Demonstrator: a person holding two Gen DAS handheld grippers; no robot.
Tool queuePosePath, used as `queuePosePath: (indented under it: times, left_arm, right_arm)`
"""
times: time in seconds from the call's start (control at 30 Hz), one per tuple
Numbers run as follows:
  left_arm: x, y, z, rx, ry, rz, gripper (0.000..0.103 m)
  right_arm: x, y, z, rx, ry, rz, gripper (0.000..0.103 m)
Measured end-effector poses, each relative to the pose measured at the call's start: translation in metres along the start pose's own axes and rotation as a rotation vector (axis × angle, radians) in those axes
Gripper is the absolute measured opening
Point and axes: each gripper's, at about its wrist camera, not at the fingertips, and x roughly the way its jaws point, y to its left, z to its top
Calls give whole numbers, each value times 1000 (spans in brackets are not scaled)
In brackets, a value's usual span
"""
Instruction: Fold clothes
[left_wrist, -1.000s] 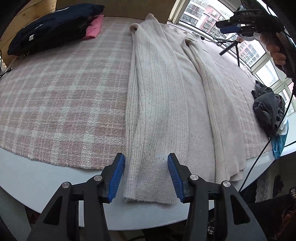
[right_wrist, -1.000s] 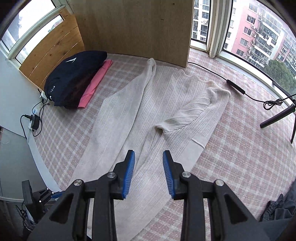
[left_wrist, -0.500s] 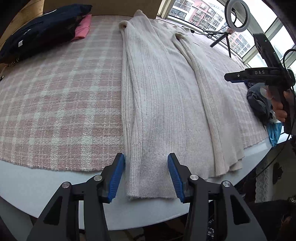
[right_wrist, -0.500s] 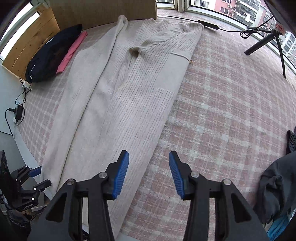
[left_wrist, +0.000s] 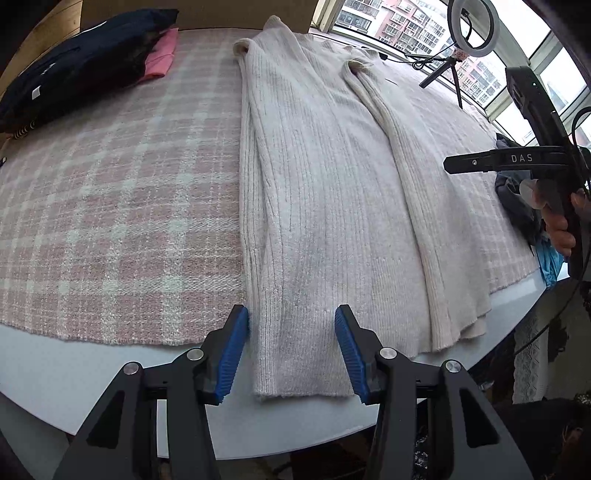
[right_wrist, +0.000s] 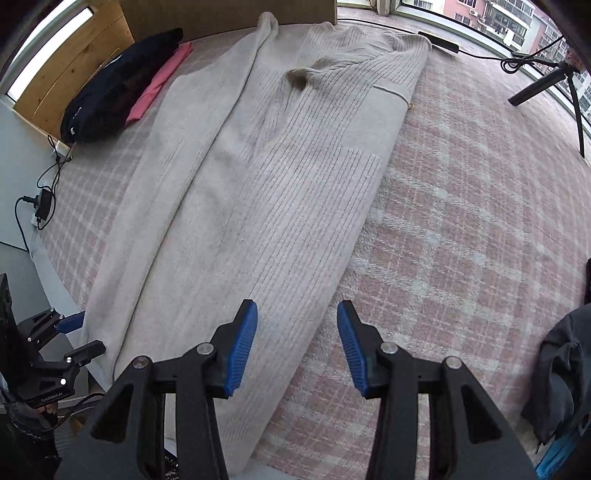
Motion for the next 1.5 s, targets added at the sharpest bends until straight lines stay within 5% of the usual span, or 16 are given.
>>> queuePosePath:
  times: [0.6, 0.9, 1.1, 1.37, 1.5]
  left_arm:
    - [4, -15, 17, -15, 7, -14, 51]
    - [-1, 0, 18, -102, -22, -55, 51]
    - [12, -10, 20, -72, -27, -69, 51]
    - [26, -27, 28, -19, -36, -41, 42]
    - [27, -26, 27, -28, -42, -37, 26]
  right_arm:
    - [15, -6, -10, 6, 49, 33, 45]
    - [-8, 8, 15, -20, 15, 22, 46]
    - [-24, 17, 33, -39, -9, 14, 46]
    - [7, 111, 194, -203, -67, 4, 47]
    - [58, 163, 241, -297, -9, -142, 47]
